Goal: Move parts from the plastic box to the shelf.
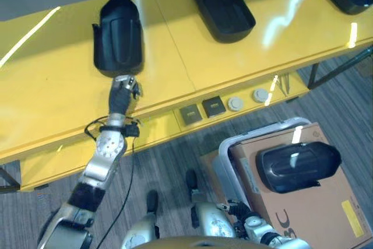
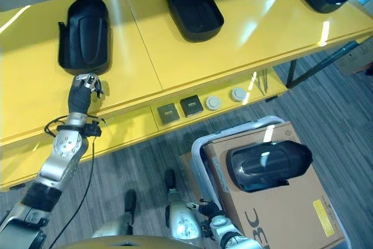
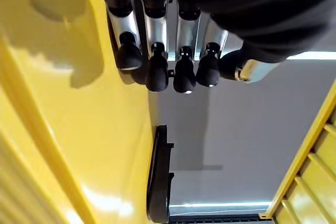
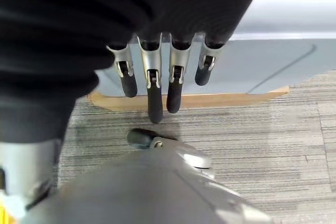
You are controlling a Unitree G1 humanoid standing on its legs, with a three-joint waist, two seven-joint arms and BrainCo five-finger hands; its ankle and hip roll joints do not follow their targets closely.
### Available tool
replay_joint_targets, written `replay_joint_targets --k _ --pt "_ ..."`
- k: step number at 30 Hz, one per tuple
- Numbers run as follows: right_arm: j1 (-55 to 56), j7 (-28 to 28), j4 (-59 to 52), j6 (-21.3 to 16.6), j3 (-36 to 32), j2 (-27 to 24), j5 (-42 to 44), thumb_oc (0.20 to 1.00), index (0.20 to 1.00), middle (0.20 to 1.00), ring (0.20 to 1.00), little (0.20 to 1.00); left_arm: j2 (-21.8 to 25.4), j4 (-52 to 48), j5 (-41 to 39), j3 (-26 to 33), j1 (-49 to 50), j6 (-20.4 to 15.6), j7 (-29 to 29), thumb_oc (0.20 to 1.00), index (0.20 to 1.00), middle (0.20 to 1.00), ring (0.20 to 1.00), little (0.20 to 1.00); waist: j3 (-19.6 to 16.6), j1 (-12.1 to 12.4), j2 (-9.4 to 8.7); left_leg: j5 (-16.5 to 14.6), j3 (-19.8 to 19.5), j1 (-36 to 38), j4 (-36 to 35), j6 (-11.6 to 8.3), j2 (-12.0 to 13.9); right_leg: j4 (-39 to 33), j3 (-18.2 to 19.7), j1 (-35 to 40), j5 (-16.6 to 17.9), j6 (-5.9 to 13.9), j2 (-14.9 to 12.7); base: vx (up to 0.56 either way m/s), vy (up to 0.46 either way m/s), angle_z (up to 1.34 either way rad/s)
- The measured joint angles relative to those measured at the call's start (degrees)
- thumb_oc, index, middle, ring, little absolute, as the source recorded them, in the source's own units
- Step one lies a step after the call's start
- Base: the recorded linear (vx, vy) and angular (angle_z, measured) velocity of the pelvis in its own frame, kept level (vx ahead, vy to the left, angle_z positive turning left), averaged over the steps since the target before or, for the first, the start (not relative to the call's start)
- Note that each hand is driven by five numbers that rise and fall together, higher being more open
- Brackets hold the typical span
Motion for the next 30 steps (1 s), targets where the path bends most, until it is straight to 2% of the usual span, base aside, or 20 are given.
replay_joint_targets --k 4,5,6,8,15,19,21,26,27,28,29,30 --pt "1.89 0.03 -0.02 0.27 -1.0 -0.47 0.14 1.0 1.0 1.0 1.0 1.0 0.88 -6.48 0.18 3.47 9.68 -0.41 -1.25 0.213 0.213 0.213 0.213 0.213 -0.34 1.97 0.51 -0.57 -0.87 2.73 -0.02 -0.04 0.21 -0.18 -0.73 3.19 -0.82 -0.13 0.09 0.02 0.015 0.16" --pt "2.37 -0.04 0.07 0.39 -1.38 -0.64 0.12 1.0 1.0 1.0 1.0 1.0 2.27 -6.62 0.77 3.44 11.05 -0.41 -1.27 0.758 0.758 0.758 0.758 0.758 -1.09 3.54 0.69 -0.62 -1.78 3.25 -0.02 0.05 0.17 -0.18 -1.39 3.96 -1.03 -0.18 -0.05 -0.01 0.044 0.24" --pt "2.51 -0.04 0.28 0.63 -1.65 -0.55 0.13 1.0 1.0 1.0 1.0 1.0 2.95 -6.77 2.01 3.72 11.69 -0.42 -1.23 1.0 1.0 1.0 1.0 1.0 -1.37 4.09 0.62 -0.62 -2.01 3.61 -0.02 0.11 0.16 0.04 -1.7 4.58 -1.03 -0.19 -0.11 -0.01 0.033 0.26" --pt "3.03 -0.07 0.51 1.08 -1.7 -0.52 0.13 1.0 1.0 1.0 1.0 1.0 2.18 -6.73 2.53 4.16 12.91 -0.4 -1.14 1.0 1.0 1.0 1.0 1.0 -1.92 4.48 0.56 -0.55 -2.52 4.81 -0.01 0.08 0.09 0.08 -2.23 6.11 -1.05 -0.4 -0.25 -0.01 0.033 0.18" --pt "4.8 -1.81 1.32 1.14 -2.32 0.85 0.19 1.0 1.0 1.0 1.0 1.0 2.71 -6.21 6.12 0.79 15.7 -0.39 -1.29 1.0 1.0 1.0 1.0 1.0 -9.27 4.72 -0.57 -1.03 -3.42 7.15 -0.32 0.48 -0.46 0.11 -3.23 9.14 -2.13 0.23 -0.82 -0.02 0.085 0.07" --pt "5.76 -2.49 1.15 0.95 -4.68 1.1 2.16 1.0 1.0 1.0 1.0 1.0 4.77 -5.17 8.59 -0.5 16.12 -0.05 -1.83 1.0 1.0 1.0 1.0 1.0 -10.09 4.41 -1.04 -1.22 -3.34 7.55 -0.33 1.15 -1.24 0.2 -2.95 9.48 -2.18 0.42 -1.67 -0.08 0.143 -0.02" --pt "8.0 -2.64 0.01 0.47 -7.01 1.46 4.22 1.0 1.0 1.0 1.0 1.0 5.13 -4.65 9.14 -1.6 15.82 -0.02 -1.74 1.0 1.0 1.0 1.0 1.0 -10.25 3.85 -1.87 -0.87 -2.91 7.27 0.4 1.71 -2.2 1.04 -2.3 8.43 -2.12 0.86 -2.39 -0.15 0.207 -0.05" --pt "10.24 -3.09 0.09 -0.12 -9.24 1.53 7.97 1.0 1.0 1.0 1.0 1.0 6.75 -4.15 10.88 -3.64 13.21 0.07 -1.58 1.0 1.0 1.0 1.0 1.0 -8.88 0.85 -4.12 0.0 0.83 4.5 1.62 3.35 -5.41 3.48 2.29 2.82 -2.08 2.8 -4.45 -0.16 0.214 -0.39" --pt "9.69 -4.02 0.09 -0.12 -9.24 1.24 7.94 1.0 1.0 1.0 1.0 1.0 6.47 -3.29 11.63 -4.61 10.56 0.07 -1.1 1.0 1.0 1.0 1.0 1.0 -7.6 0.32 -4.59 0.83 4.5 3.11 2.52 5.01 -6.31 3.47 4.76 0.25 -4.29 5.6 -5.16 -0.25 0.19 -1.27" --pt "8.46 -4.2 0.58 -0.08 -9.24 0.93 7.91 1.0 1.0 1.0 1.0 1.0 5.73 -2.29 11.82 -5.06 8.57 0.11 -1.03 1.0 1.0 1.0 1.0 1.0 -6.1 0.35 -3.94 0.84 7.62 2.21 3.56 5.83 -5.75 4.34 3.43 -0.96 -7.03 7.98 -5.35 -0.24 0.223 -1.51" --pt "7.0 -4.21 0.88 0.18 -9.44 0.75 7.9 1.0 1.0 1.0 1.0 1.0 5.25 -0.96 12.16 -5.28 6.94 0.04 -1.04 1.0 1.0 1.0 1.0 1.0 -4.93 1.09 -2.76 0.49 8.94 1.81 3.5 6.43 -5.05 7.1 2.18 -2.37 -7.22 7.97 -5.92 -0.19 0.213 -1.09" --pt "6.61 -4.29 1.0 0.14 -9.3 0.65 7.87 1.0 1.0 1.0 1.0 1.0 4.51 0.56 12.6 -5.37 5.45 0.17 -1.1 1.0 1.0 1.0 1.0 1.0 -4.19 0.38 -1.64 1.05 11.42 1.3 3.81 6.97 -4.06 11.36 -2.23 -3.53 -7.3 7.39 -6.16 -0.11 0.131 -1.14"
